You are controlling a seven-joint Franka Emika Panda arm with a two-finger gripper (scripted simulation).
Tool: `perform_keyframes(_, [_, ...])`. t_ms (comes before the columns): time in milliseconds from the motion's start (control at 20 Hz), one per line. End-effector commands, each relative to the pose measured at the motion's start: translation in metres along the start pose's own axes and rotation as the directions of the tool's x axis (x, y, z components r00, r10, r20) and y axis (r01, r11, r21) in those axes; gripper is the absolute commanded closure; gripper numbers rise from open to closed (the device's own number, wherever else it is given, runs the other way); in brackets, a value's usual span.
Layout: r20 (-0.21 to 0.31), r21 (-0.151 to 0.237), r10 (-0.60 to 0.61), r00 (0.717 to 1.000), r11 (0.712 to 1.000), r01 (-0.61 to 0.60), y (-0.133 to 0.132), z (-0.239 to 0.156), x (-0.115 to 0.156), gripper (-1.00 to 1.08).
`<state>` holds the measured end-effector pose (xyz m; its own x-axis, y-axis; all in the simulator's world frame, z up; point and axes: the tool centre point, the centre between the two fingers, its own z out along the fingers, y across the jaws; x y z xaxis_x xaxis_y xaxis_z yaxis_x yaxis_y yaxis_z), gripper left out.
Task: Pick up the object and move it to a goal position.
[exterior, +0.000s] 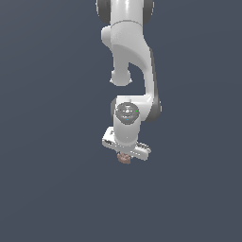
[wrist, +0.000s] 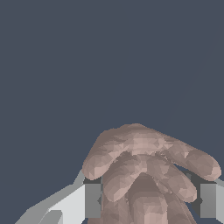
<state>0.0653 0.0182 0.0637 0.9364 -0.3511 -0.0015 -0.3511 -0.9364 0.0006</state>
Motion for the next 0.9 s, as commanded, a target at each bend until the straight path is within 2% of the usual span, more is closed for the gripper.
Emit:
perform_keyframes(0, [-0.002, 0.001, 0.000, 1.000, 1.000, 0.000, 0.003, -0.012, 0.001, 1.08])
perform_keyframes(250, [-0.002, 0.001, 0.000, 1.000, 1.000, 0.000, 0.012, -0.051, 0.001, 1.08])
perform_keyframes(850, [-0.001, 0.001, 0.001, 1.000, 1.000, -0.001, 0.041, -0.176, 0.004, 1.08])
